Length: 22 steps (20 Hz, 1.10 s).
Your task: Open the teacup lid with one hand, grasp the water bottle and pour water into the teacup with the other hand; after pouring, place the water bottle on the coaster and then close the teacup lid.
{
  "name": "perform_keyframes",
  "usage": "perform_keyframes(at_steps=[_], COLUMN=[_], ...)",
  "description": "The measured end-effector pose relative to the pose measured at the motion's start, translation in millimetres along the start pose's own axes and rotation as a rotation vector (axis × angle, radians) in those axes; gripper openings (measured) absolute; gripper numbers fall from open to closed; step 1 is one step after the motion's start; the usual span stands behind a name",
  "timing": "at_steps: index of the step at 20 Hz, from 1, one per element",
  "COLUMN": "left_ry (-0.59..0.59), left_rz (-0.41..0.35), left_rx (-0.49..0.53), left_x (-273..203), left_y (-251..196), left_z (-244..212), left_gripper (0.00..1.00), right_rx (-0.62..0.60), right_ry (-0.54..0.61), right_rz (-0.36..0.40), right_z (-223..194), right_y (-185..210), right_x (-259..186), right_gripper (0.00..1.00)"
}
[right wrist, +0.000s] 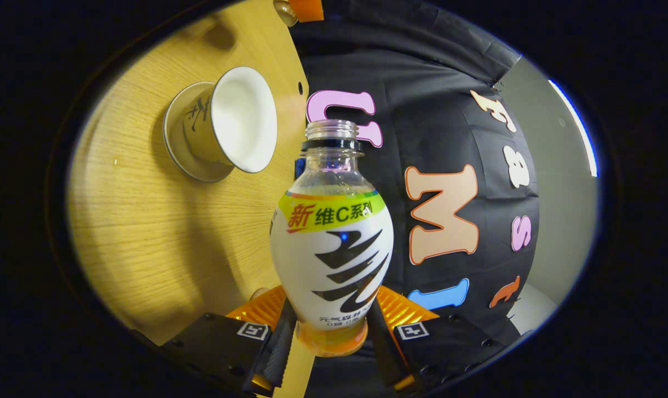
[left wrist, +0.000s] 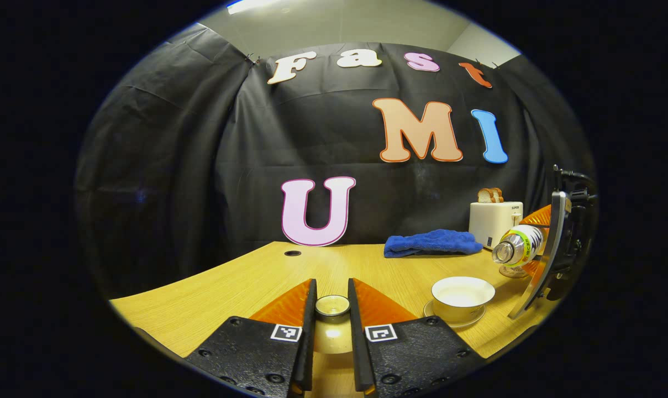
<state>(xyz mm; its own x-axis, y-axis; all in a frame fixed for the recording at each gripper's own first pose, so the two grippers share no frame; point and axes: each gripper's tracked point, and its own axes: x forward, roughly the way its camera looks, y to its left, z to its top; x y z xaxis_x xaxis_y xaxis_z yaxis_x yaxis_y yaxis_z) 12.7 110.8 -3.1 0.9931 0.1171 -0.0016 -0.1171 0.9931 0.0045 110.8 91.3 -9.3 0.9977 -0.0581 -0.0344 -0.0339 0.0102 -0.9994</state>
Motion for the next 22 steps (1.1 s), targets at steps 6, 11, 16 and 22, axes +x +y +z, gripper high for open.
perform_keyframes(at_steps=[6,11,16,22], left_ry=[0.000,0.000,0.000,0.001], left_rz=[0.002,0.003,0.004,0.006], left_rx=[-0.001,-0.001,-0.002,-0.002], left_x=[0,-1,0,-1], left_y=[0,1,0,1], left_z=[0,0,-1,0], left_gripper=[0.27,0.27,0.27,0.27], right_rx=[-0.135,-0.195,-0.256,-0.317], right_ry=[-0.002,-0.023,-0.037,-0.050], right_rz=[-0.063,-0.109,-0.144,-0.203], right_z=[1,4,8,11], right_y=[-7,-11,-15,-22], right_x=[-1,2,3,8], right_gripper=[0.70,0.70,0.70,0.69])
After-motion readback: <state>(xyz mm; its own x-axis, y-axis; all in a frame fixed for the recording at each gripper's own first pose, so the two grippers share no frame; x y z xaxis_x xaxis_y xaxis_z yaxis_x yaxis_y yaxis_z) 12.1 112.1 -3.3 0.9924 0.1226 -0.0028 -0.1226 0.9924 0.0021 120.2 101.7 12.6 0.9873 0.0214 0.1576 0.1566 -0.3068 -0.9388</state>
